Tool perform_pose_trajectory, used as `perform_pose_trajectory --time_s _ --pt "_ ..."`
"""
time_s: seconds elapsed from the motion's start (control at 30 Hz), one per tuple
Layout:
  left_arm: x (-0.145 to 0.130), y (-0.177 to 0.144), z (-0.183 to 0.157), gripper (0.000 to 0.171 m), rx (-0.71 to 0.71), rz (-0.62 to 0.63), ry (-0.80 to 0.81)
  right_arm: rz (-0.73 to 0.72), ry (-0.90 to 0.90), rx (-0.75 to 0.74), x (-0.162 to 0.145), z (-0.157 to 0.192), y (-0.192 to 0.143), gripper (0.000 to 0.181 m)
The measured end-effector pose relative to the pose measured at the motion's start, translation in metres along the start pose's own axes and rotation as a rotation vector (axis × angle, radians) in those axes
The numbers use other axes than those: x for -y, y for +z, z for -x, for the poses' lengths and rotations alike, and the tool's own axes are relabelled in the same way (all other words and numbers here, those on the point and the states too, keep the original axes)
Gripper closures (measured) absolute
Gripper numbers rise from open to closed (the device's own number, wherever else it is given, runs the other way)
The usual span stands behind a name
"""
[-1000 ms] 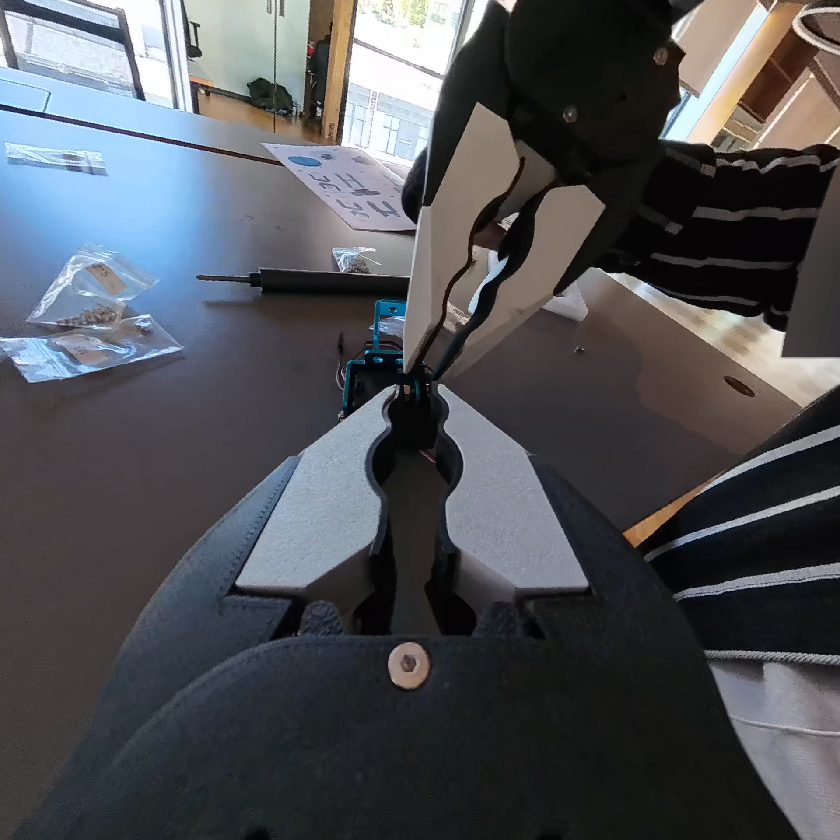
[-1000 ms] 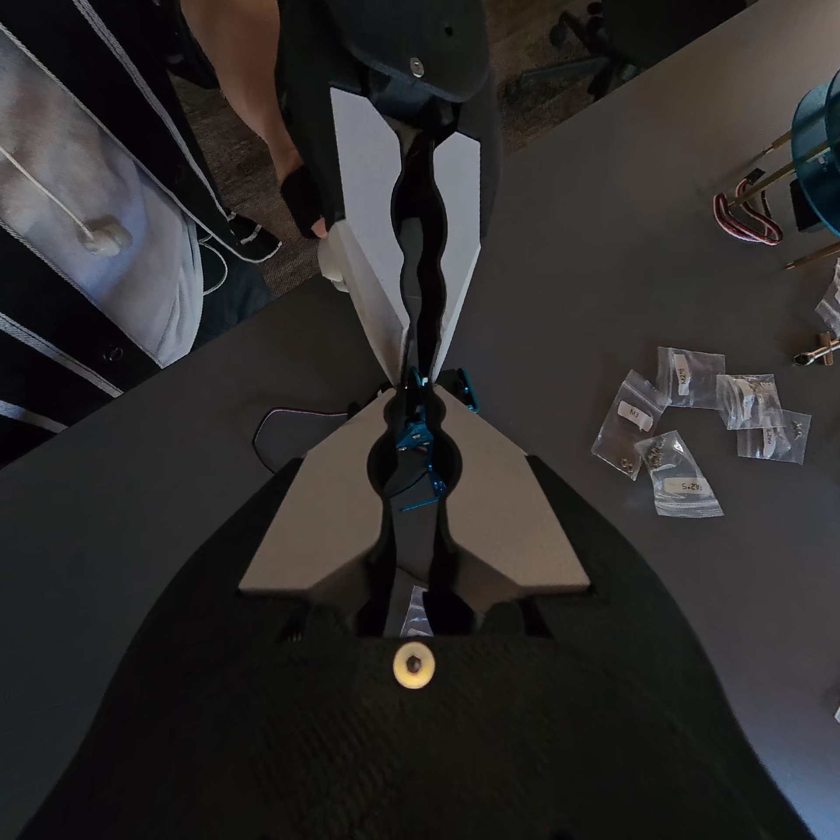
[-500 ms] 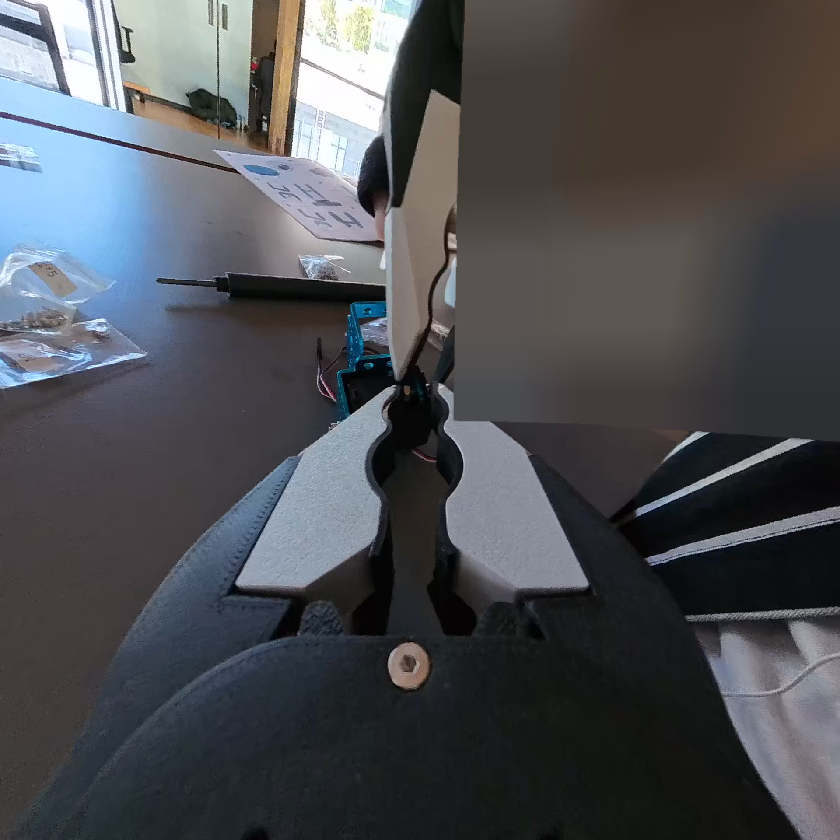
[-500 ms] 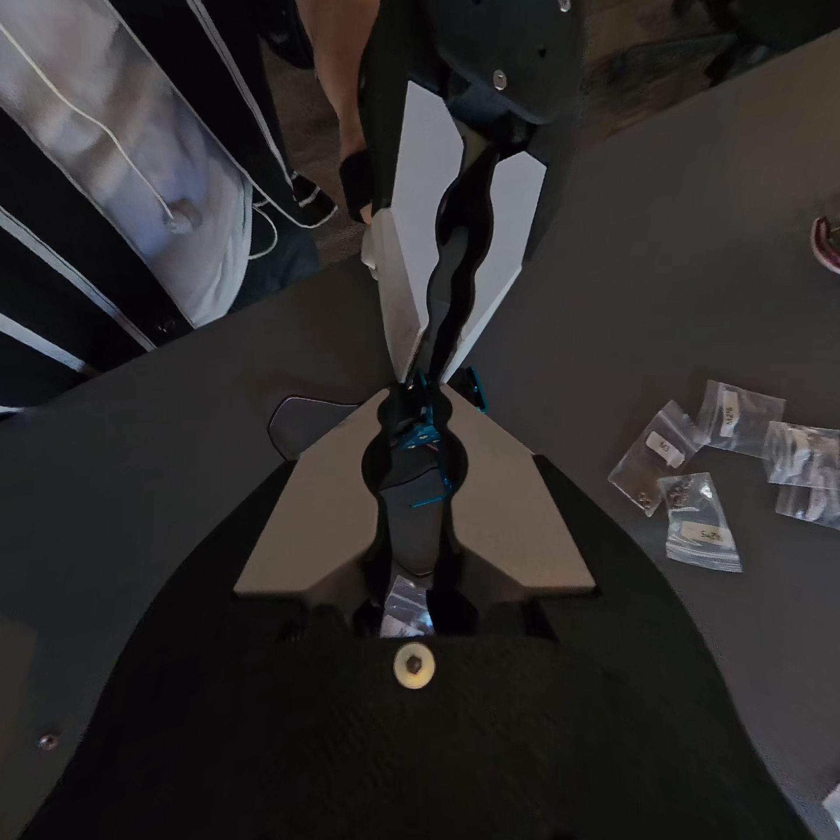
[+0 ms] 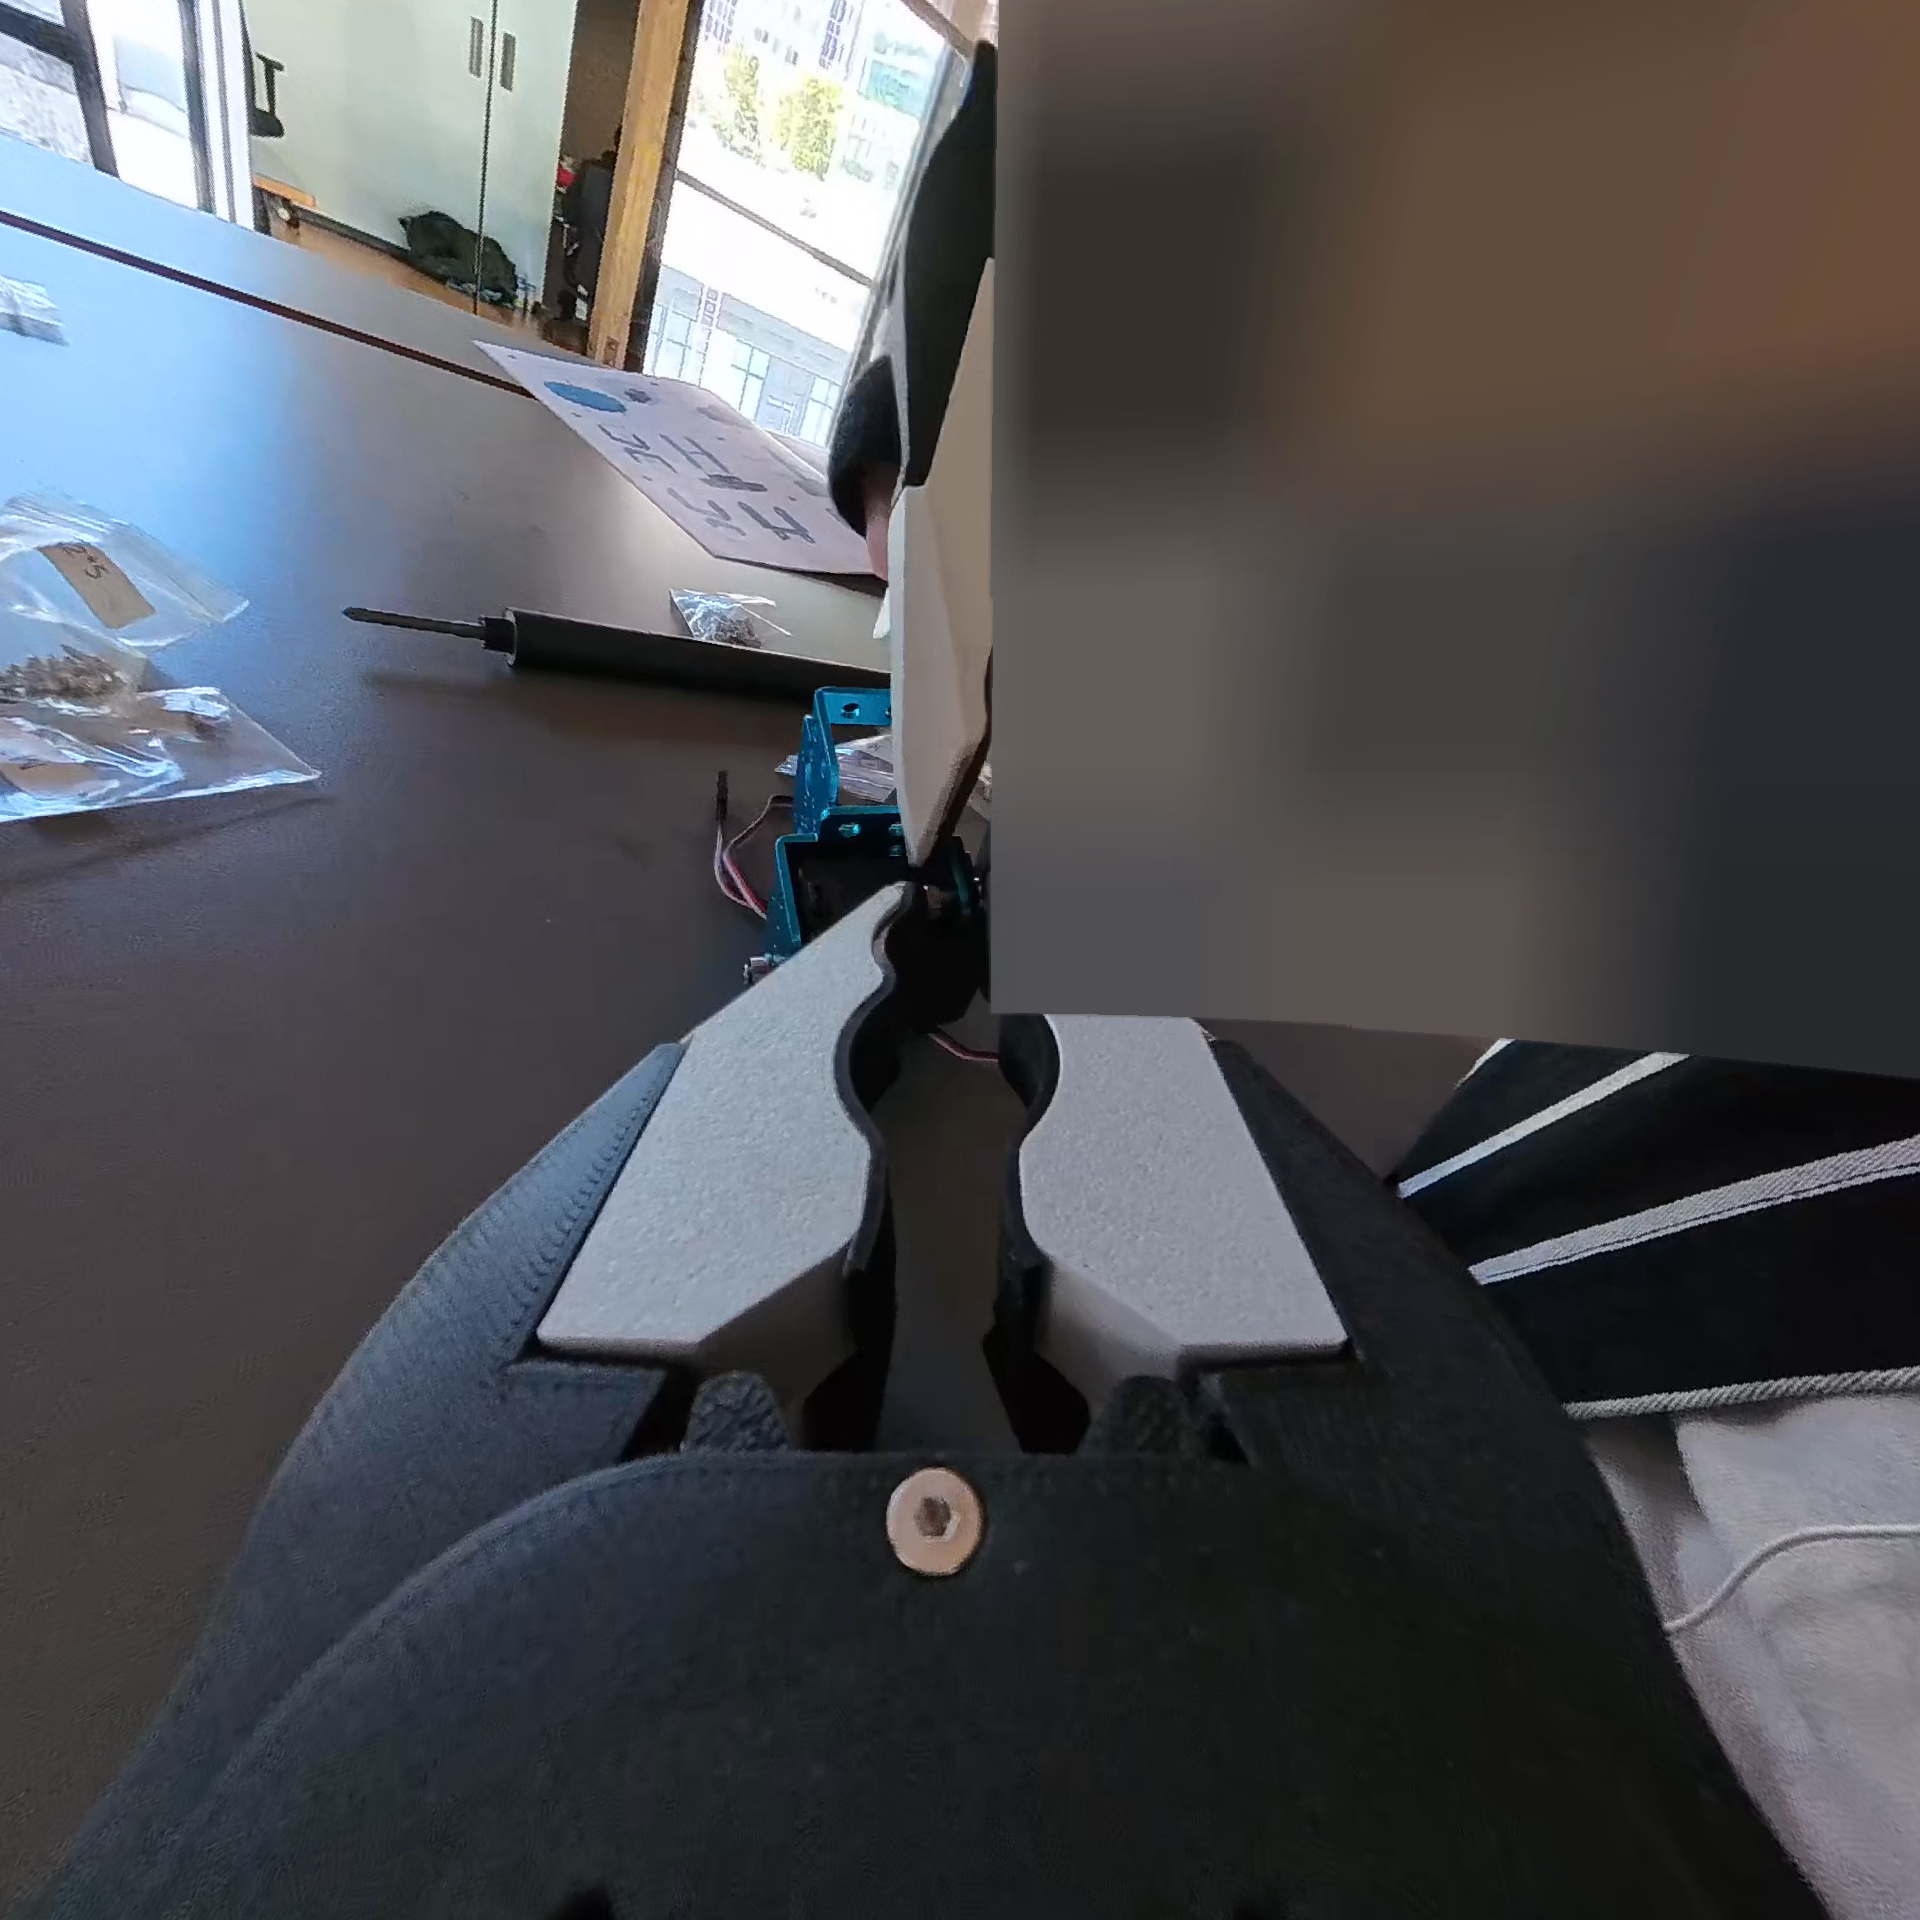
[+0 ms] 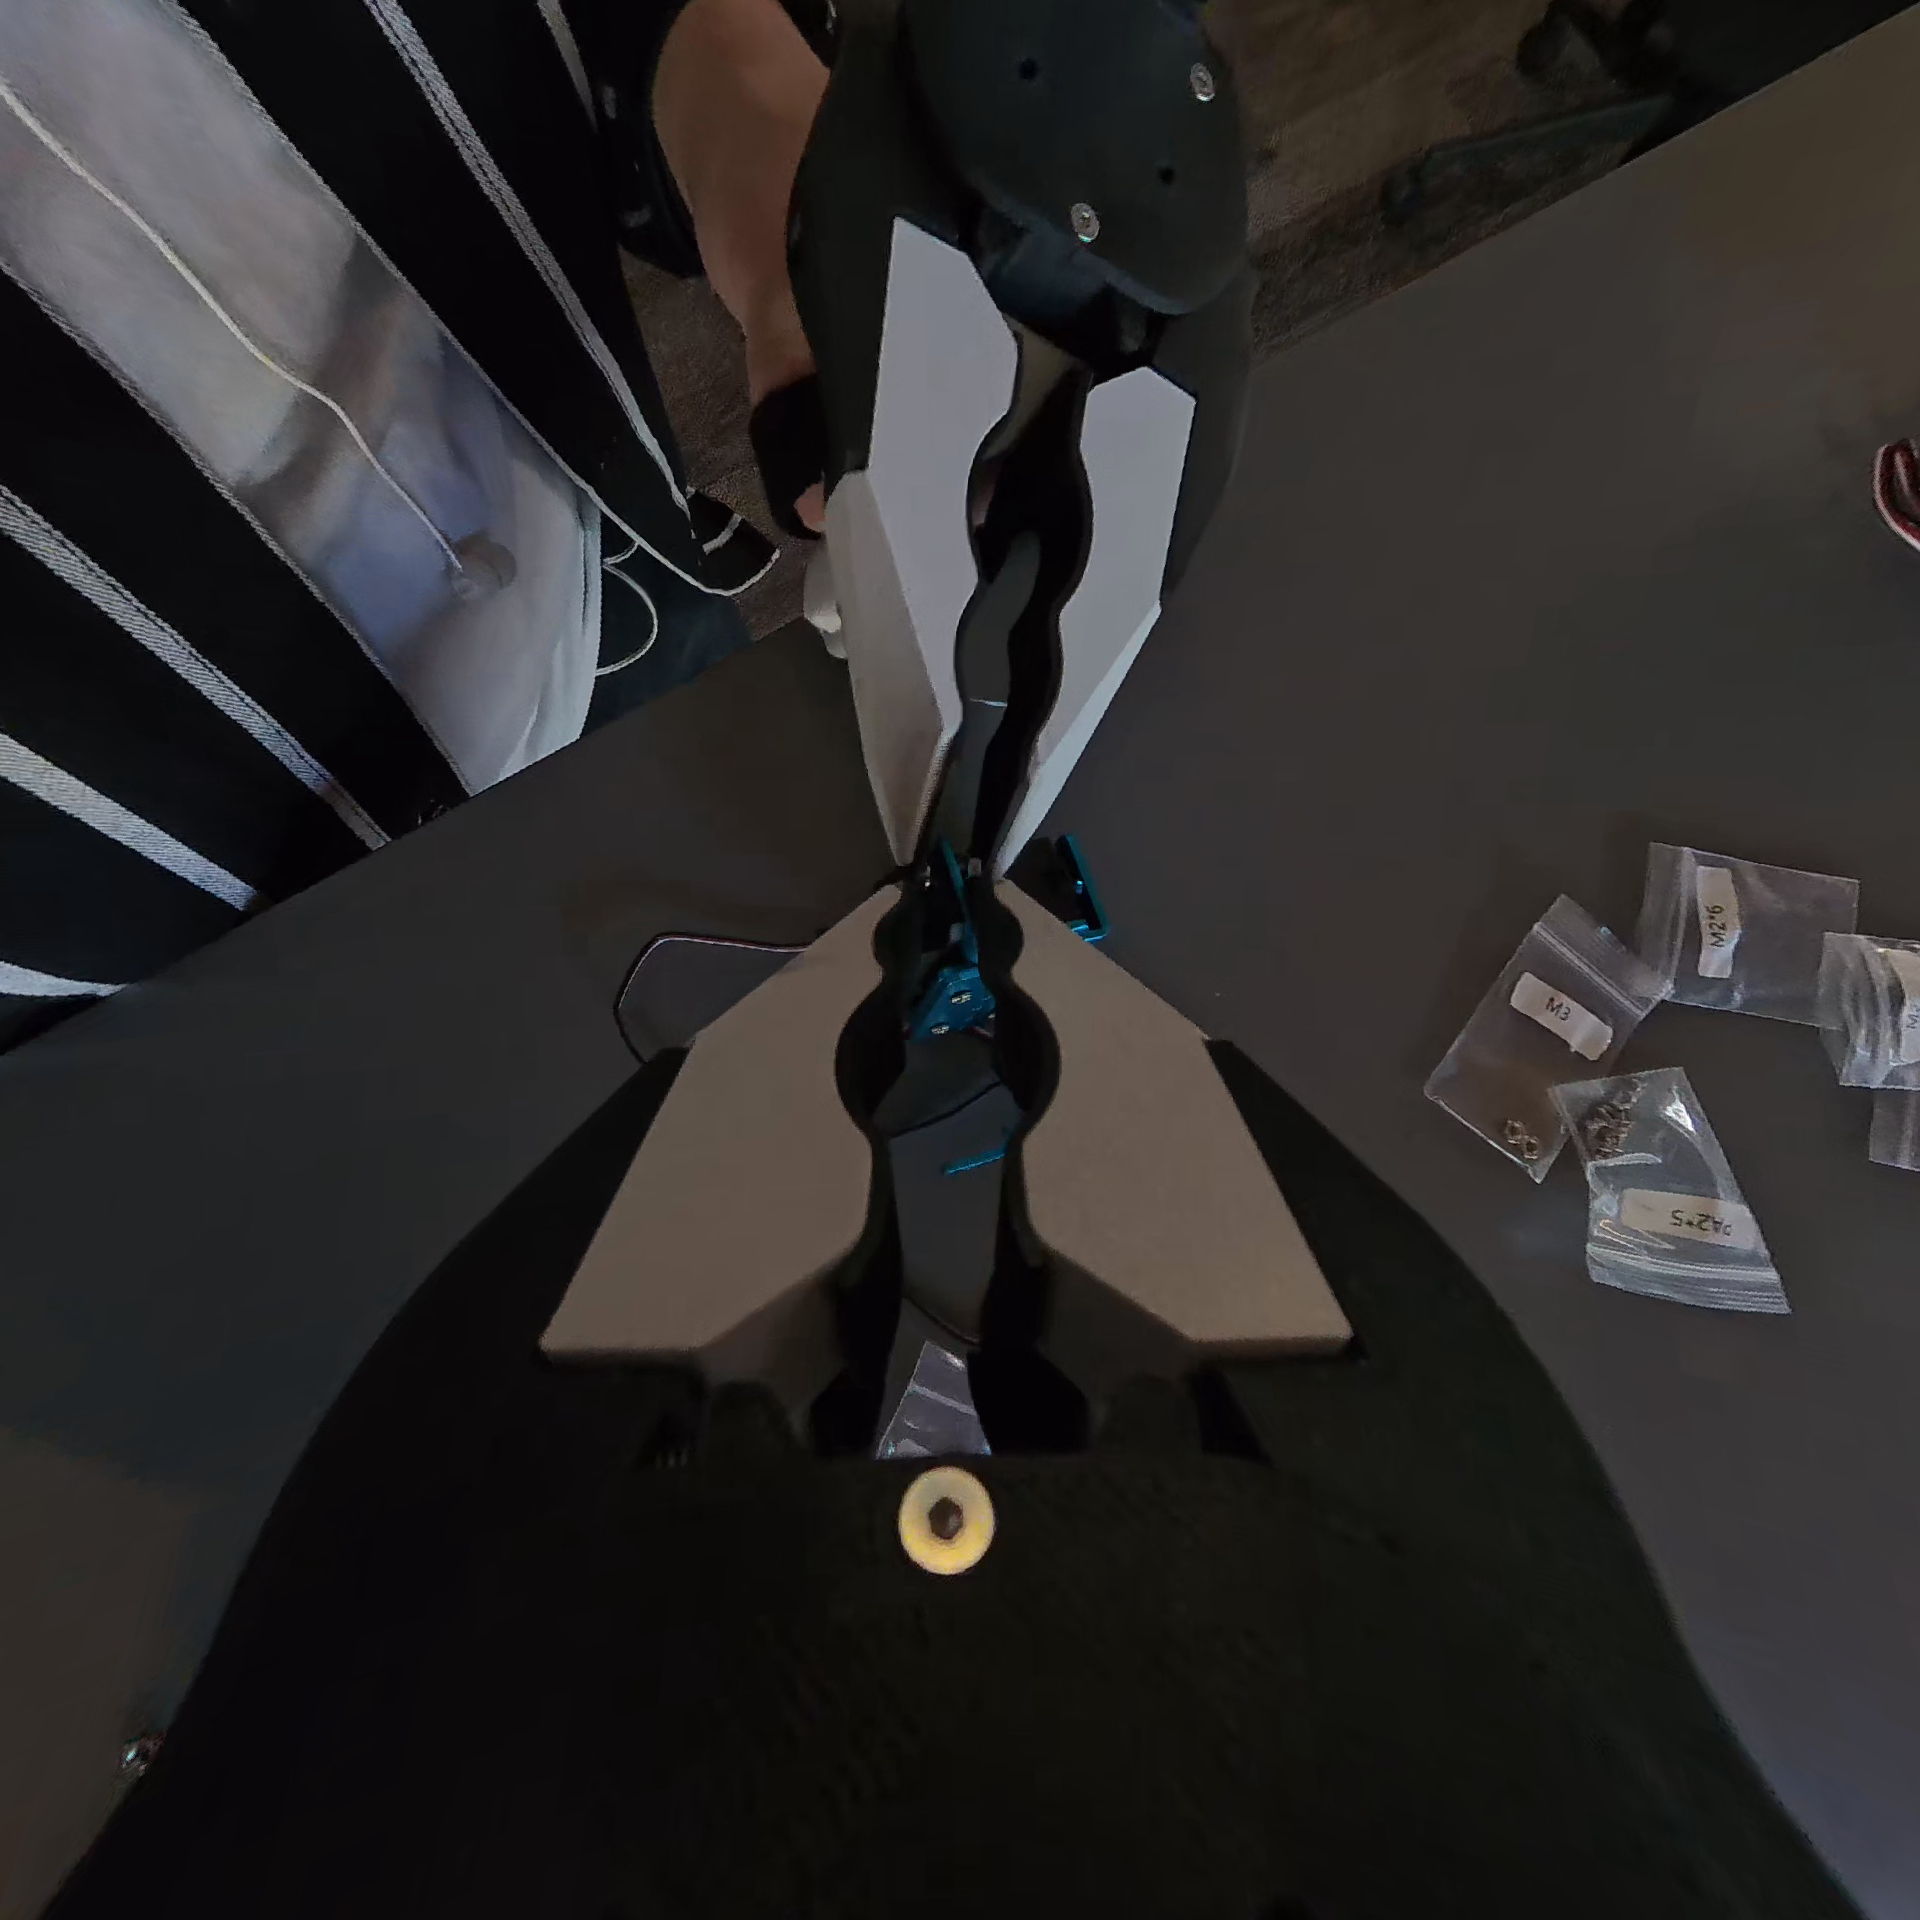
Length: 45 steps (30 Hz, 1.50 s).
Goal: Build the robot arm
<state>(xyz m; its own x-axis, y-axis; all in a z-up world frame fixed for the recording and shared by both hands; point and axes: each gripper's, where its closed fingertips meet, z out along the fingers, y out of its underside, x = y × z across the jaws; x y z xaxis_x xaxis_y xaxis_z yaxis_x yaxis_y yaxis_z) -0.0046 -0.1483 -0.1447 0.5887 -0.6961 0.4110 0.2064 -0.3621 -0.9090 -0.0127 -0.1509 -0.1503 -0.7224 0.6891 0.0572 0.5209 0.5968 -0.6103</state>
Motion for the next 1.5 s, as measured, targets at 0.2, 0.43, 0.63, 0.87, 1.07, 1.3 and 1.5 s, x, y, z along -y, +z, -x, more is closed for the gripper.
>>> perform_pose_trajectory --time_s 0.2,0.43,0.63,0.87,1.07,1.3,1.5 --pt "-0.0006 -0.0008 -0.0008 0.160 0.012 -0.005 0.014 -0.010 0.006 -0.020 0.0005 -0.0003 0.0003 0.172" --pt "-0.0004 0.0004 -0.0002 0.162 0.029 -0.013 0.032 -0.008 -0.036 -0.039 0.0015 -0.0003 0.0007 0.172" --pt "-0.0006 0.0017 -0.0006 0.162 0.064 -0.014 0.064 0.007 -0.114 -0.041 0.0019 0.0013 0.0005 0.172" --pt "-0.0010 0.0006 -0.0012 0.162 0.061 -0.011 0.045 0.030 -0.143 -0.031 0.0035 0.0009 0.0021 0.170" --pt "-0.0017 -0.0005 -0.0016 0.162 0.055 -0.006 0.052 0.049 -0.145 0.004 0.0038 0.0030 0.0041 0.170" --pt "-0.0016 -0.0002 -0.0014 0.162 0.054 -0.005 0.047 0.102 -0.099 0.029 0.0020 0.0019 0.0035 0.172" --pt "-0.0017 -0.0001 -0.0018 0.162 0.055 0.000 0.043 0.111 -0.142 -0.007 0.0026 -0.0002 0.0031 0.167"
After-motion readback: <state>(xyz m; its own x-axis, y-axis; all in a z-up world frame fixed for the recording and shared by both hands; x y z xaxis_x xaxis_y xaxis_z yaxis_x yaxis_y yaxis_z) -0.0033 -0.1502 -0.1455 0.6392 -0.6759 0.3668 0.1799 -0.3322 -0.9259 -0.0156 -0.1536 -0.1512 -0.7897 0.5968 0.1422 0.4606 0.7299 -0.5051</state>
